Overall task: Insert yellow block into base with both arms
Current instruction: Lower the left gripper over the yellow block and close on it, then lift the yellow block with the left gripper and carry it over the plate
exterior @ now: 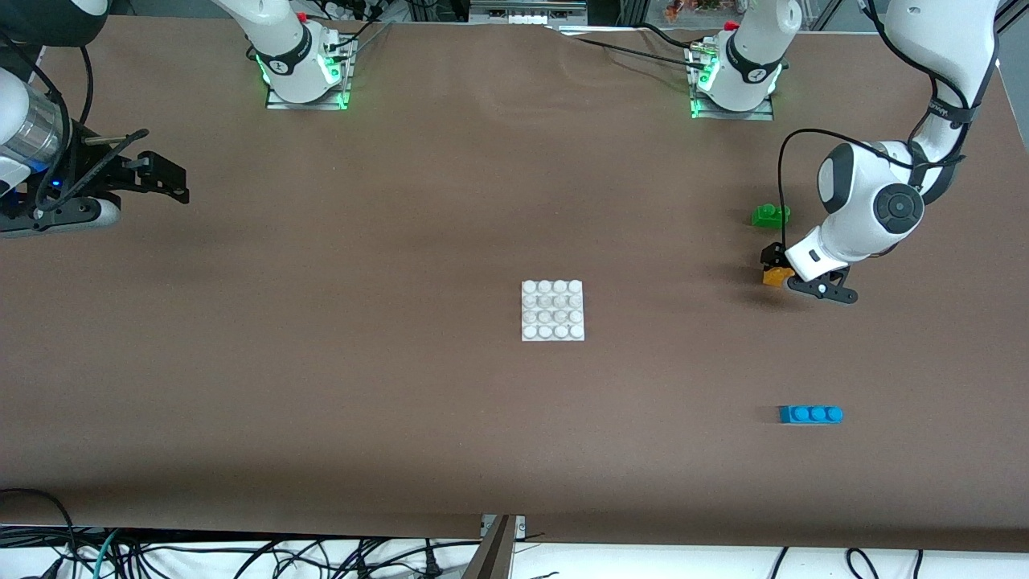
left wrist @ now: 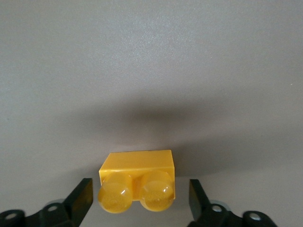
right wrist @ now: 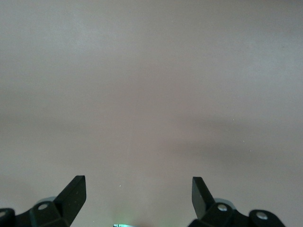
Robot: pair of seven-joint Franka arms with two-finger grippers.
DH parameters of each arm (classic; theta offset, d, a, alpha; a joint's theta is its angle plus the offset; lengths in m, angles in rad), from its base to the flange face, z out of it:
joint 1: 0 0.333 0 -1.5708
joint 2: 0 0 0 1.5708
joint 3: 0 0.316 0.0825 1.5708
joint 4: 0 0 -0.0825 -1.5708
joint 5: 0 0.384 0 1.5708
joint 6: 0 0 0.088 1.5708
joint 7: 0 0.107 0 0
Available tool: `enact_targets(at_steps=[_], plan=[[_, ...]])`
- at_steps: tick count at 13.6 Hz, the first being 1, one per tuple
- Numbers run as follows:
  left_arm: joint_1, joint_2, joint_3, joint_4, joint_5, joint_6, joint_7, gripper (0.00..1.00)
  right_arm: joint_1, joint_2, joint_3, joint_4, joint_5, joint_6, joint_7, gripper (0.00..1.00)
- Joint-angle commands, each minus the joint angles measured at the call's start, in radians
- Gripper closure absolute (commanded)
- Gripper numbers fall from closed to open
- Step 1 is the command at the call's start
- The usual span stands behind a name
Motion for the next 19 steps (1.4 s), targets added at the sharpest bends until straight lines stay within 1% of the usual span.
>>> enact_targets(at_steps=[1, 3, 4, 5, 9, 12, 13, 16, 17, 19], plan=[[0.008, -0.017, -0.008, -0.013, -0.02, -0.004, 0.026, 0.5, -0.007, -0.02, 0.007, -0.014, -0.01, -0.005, -0.006, 0.01], [0.008, -0.018, -0.008, -0.012, -0.02, -0.004, 0.026, 0.65, -0.007, -0.02, 0.005, -0.014, -0.008, -0.005, -0.006, 0.01], [0.008, -0.018, -0.008, -0.012, -0.02, -0.004, 0.026, 0.7, -0.007, -0.02, 0.005, -0.014, -0.008, -0.005, -0.006, 0.01], [0.008, -0.02, -0.008, -0.01, -0.02, -0.004, 0.026, 0.72, -0.007, -0.02, 0.007, -0.014, -0.007, -0.005, -0.006, 0.01], [0.008, -0.038, -0.01, -0.001, -0.02, -0.01, 0.025, 0.72, -0.007, -0.02, 0.005, -0.015, -0.007, -0.005, -0.004, 0.01], [0.003, -0.07, -0.011, 0.031, -0.02, -0.021, 0.022, 0.71, -0.007, -0.02, 0.005, -0.015, -0.005, -0.005, -0.004, 0.01], [-0.004, -0.078, -0.011, 0.063, -0.019, -0.061, 0.02, 0.71, -0.007, -0.02, 0.005, -0.015, -0.007, -0.005, -0.004, 0.01], [-0.004, -0.071, -0.039, 0.252, -0.02, -0.304, 0.009, 0.71, -0.007, -0.019, 0.004, -0.015, -0.007, -0.006, -0.002, 0.01], [-0.006, -0.069, -0.049, 0.301, -0.02, -0.351, 0.006, 0.71, -0.007, -0.019, 0.004, -0.015, -0.007, -0.006, -0.002, 0.01], [-0.007, -0.066, -0.105, 0.393, -0.02, -0.408, -0.044, 0.71, -0.007, -0.019, 0.002, -0.015, -0.007, -0.005, -0.004, 0.01]])
